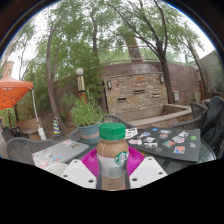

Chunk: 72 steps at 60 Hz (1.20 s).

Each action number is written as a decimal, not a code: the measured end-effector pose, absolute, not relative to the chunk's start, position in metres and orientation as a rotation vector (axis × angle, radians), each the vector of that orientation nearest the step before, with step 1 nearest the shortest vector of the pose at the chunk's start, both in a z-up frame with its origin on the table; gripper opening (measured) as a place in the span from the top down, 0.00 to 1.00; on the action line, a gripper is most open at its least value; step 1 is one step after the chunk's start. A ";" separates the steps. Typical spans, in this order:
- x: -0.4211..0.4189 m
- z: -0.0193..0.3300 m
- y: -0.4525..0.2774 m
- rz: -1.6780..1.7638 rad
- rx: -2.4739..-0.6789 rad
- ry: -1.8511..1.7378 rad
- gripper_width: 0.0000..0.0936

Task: Pour water

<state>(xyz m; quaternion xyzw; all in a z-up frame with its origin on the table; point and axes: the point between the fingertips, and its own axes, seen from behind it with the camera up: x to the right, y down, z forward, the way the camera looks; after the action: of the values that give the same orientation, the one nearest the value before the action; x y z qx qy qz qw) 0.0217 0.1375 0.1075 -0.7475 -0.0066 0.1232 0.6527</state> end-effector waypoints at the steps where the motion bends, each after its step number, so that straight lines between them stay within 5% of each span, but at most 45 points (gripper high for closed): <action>1: 0.024 0.108 0.136 0.265 -1.695 -0.026 0.66; 13: 0.028 0.084 0.141 0.146 -1.706 -0.115 0.65; 36: 0.032 0.092 0.140 0.149 -1.662 -0.109 0.55; 42: 0.032 0.082 0.132 0.167 -1.734 -0.133 0.43; 49: 0.035 0.085 0.116 0.190 -1.772 -0.128 0.08; 72: 0.061 0.124 -0.052 0.138 -1.780 -0.158 0.11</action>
<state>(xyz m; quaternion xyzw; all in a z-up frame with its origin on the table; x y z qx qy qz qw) 0.0608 -0.0517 0.1243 -0.7755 -0.0688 0.0601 0.6247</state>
